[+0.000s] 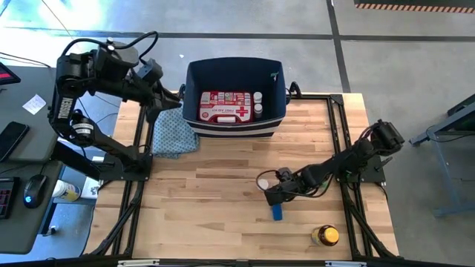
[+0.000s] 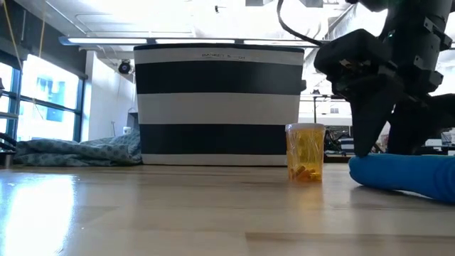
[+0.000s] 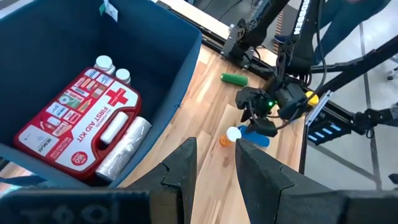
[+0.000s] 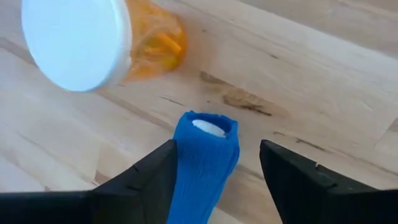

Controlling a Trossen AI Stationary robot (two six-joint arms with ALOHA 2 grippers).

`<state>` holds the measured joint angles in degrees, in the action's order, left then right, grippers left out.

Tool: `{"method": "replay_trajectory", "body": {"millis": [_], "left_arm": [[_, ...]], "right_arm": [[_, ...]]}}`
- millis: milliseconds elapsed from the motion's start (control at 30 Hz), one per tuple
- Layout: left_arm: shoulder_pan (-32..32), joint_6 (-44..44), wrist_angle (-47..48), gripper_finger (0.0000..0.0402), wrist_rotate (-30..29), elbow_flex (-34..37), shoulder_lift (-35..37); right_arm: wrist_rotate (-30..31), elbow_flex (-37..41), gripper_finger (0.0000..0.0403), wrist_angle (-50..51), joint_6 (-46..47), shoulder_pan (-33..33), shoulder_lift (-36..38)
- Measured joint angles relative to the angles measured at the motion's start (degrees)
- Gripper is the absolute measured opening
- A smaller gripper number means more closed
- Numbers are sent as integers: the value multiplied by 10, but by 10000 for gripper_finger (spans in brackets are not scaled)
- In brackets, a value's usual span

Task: Pick & place medical supplies in basket/bin
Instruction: Put the blue bandage into the blue bin

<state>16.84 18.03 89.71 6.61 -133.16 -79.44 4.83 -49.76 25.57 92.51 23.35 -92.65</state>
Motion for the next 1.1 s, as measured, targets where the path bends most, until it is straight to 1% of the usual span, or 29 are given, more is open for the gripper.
{"method": "replay_trajectory", "body": {"millis": [200,600,733,867,933,1033,1100], "left_arm": [[0,18,0,144,0,0,0],[0,16,0,144,3,0,-3],[0,-36,0,144,4,0,-10],[0,-78,3,144,37,0,-15],[0,-102,3,144,45,0,-15],[0,-111,3,144,53,0,-17],[0,-107,3,144,76,0,-18]], "right_arm": [[-14,0,217,-39,5,15,-9],[-8,0,204,-65,75,53,-9],[-17,0,204,-56,82,53,-21],[-34,0,204,-63,97,47,-33],[-38,0,204,-69,102,43,-34],[-39,0,204,-76,110,39,-35],[-43,0,204,-85,110,32,-35]]}}
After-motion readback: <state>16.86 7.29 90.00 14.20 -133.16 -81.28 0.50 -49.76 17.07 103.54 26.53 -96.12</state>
